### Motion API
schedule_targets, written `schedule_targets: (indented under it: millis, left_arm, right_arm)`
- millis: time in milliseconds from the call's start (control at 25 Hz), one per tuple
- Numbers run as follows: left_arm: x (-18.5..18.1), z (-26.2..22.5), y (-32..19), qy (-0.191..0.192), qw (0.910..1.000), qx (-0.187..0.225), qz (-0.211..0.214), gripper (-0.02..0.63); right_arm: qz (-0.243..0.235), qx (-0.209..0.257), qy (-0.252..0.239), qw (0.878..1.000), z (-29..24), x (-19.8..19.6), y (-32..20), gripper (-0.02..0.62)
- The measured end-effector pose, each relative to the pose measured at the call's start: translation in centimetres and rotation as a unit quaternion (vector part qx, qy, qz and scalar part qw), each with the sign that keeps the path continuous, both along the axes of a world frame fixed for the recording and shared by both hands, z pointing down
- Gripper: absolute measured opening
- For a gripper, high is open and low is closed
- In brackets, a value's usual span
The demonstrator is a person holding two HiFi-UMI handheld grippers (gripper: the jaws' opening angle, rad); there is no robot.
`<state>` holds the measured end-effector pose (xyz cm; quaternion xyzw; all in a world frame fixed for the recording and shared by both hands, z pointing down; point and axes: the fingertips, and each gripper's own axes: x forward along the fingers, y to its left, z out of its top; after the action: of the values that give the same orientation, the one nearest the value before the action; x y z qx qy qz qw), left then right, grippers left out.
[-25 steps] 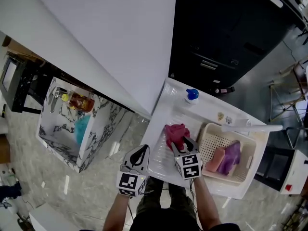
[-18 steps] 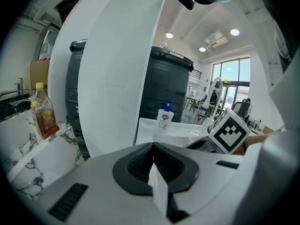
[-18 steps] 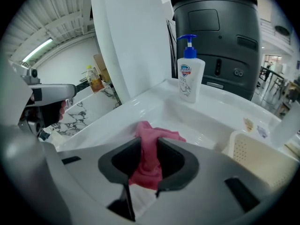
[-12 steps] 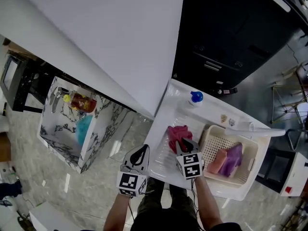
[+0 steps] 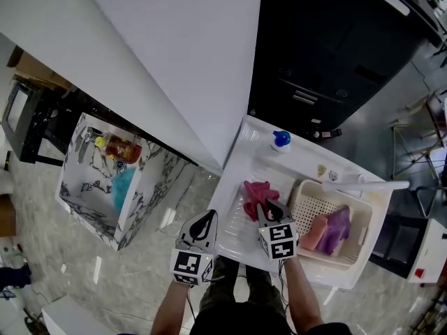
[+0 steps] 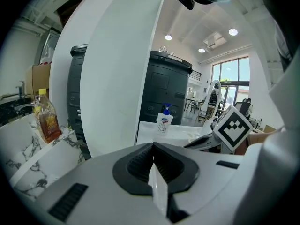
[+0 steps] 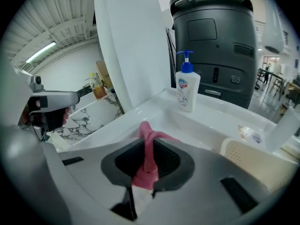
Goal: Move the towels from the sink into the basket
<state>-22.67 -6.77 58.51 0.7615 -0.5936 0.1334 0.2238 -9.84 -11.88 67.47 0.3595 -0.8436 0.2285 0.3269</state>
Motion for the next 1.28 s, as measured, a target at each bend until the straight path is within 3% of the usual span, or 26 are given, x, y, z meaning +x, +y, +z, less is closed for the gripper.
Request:
schedule_targets:
  millis: [680, 1280]
  left_arm:
    - [2.9, -6.2, 2.3, -0.012, 0.9979, 0.060, 0.021, 0.008]
    - [6.1, -13.1, 3.3, -0.016, 0.9900, 0.130, 0.052, 0.008]
  right_arm:
    - [0.028, 0.103, -0.038, 0.994, -10.0, 3.1, 1.2, 0.071]
    - [0.080, 0.204, -0.061, 0.974, -20.4, 8.2, 3.1, 0.071]
